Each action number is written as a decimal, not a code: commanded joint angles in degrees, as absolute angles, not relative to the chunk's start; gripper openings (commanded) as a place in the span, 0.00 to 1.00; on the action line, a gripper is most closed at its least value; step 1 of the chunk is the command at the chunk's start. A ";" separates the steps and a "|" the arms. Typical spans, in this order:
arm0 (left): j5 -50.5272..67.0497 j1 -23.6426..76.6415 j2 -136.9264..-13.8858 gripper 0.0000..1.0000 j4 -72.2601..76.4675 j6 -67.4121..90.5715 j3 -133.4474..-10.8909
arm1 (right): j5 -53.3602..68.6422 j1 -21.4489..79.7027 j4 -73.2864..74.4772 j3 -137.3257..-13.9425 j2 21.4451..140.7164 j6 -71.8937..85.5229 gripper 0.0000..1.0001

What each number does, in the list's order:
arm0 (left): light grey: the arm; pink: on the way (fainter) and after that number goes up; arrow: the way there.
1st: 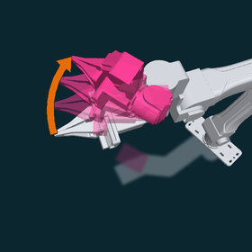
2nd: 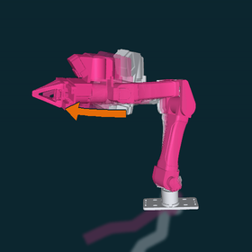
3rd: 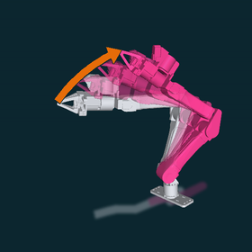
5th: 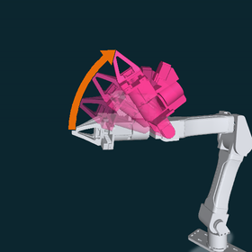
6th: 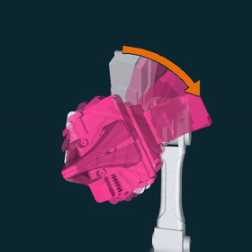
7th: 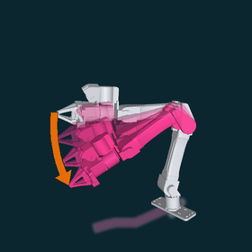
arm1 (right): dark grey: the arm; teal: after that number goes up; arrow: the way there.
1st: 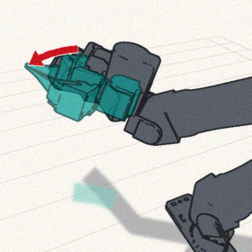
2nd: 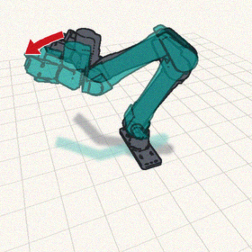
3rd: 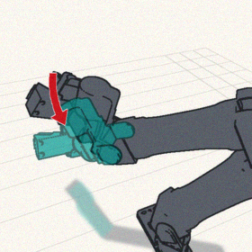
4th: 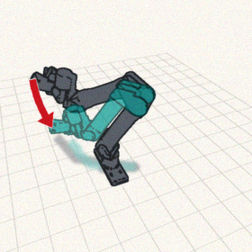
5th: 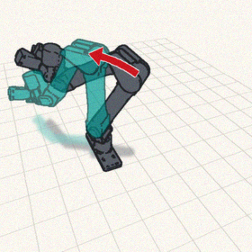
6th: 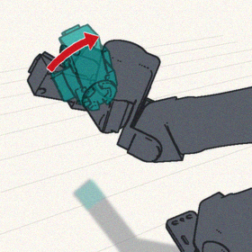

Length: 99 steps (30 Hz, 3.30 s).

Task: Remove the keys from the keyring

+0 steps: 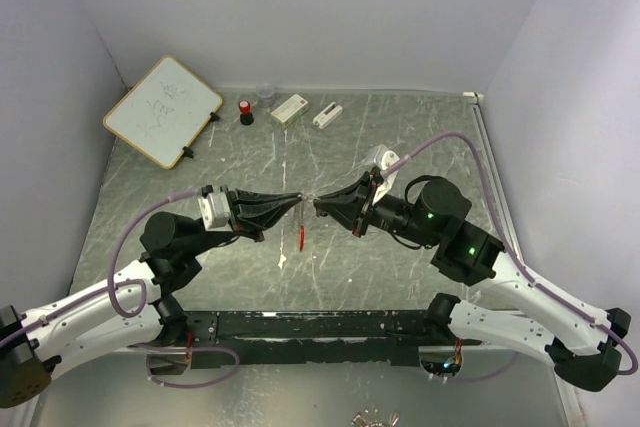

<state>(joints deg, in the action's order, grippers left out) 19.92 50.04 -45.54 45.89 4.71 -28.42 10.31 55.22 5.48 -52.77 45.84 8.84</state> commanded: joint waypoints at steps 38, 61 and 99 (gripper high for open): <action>13.52 49.38 -49.03 0.07 47.92 2.29 -29.79 | 10.26 54.93 6.79 -61.23 43.16 5.62 0.00; 6.57 49.46 -56.40 0.07 73.65 5.00 -26.72 | 11.68 54.93 0.97 -55.28 46.66 9.02 0.00; 0.85 49.99 -59.44 0.07 71.61 0.82 -28.58 | 12.77 54.94 -2.15 -55.50 49.16 9.91 0.00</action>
